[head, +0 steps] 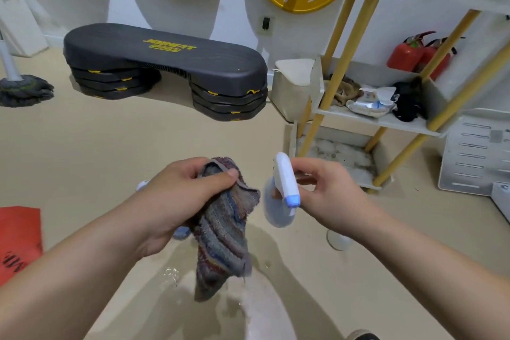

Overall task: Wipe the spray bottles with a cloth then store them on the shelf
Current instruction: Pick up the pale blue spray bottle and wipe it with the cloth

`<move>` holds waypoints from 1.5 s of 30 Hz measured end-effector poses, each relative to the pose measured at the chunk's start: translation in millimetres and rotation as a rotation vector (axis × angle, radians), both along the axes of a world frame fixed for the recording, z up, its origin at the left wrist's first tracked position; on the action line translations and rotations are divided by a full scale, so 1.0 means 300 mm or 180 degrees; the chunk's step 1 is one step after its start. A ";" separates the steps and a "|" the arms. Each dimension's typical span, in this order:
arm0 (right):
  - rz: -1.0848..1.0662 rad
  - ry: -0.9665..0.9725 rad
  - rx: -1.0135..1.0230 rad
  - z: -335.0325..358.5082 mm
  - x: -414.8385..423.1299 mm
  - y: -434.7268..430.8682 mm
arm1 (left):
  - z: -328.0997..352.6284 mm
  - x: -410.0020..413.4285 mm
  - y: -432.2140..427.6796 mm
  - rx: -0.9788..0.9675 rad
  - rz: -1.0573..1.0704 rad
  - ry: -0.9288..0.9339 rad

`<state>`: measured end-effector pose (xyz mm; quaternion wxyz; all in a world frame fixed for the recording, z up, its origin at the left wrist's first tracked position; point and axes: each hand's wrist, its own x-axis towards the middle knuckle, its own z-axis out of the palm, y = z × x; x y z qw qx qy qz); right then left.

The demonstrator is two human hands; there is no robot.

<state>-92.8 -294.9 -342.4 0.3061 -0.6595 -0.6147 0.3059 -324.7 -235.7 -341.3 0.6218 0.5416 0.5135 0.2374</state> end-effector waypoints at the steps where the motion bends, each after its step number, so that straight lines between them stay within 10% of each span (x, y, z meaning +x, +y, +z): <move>1: 0.0035 -0.0109 0.0020 -0.007 -0.001 0.006 | -0.012 -0.006 0.013 0.0227 0.0159 0.0132; 8: 0.0355 -0.0565 -0.0066 -0.088 -0.024 0.037 | -0.032 0.045 -0.016 0.1714 0.0647 0.0104; 14: 0.0422 -0.0248 -0.0002 -0.090 -0.054 0.049 | -0.103 0.097 -0.133 0.2823 -0.0787 0.0004; 18: 0.0624 -0.0445 0.0235 -0.075 -0.078 0.038 | -0.090 0.102 -0.084 0.2194 0.0100 -0.0276; 32: 0.0940 -0.0837 0.0170 -0.064 -0.117 0.006 | -0.074 0.100 -0.049 -0.0627 0.0105 -0.1105; 38: 0.0447 -0.0515 -0.0049 -0.056 -0.085 0.032 | -0.104 0.161 -0.178 0.1616 -0.0255 -0.0323; 45: 0.0623 -0.0470 -0.0194 -0.067 -0.100 0.018 | -0.091 0.121 -0.069 0.0243 -0.0133 -0.0542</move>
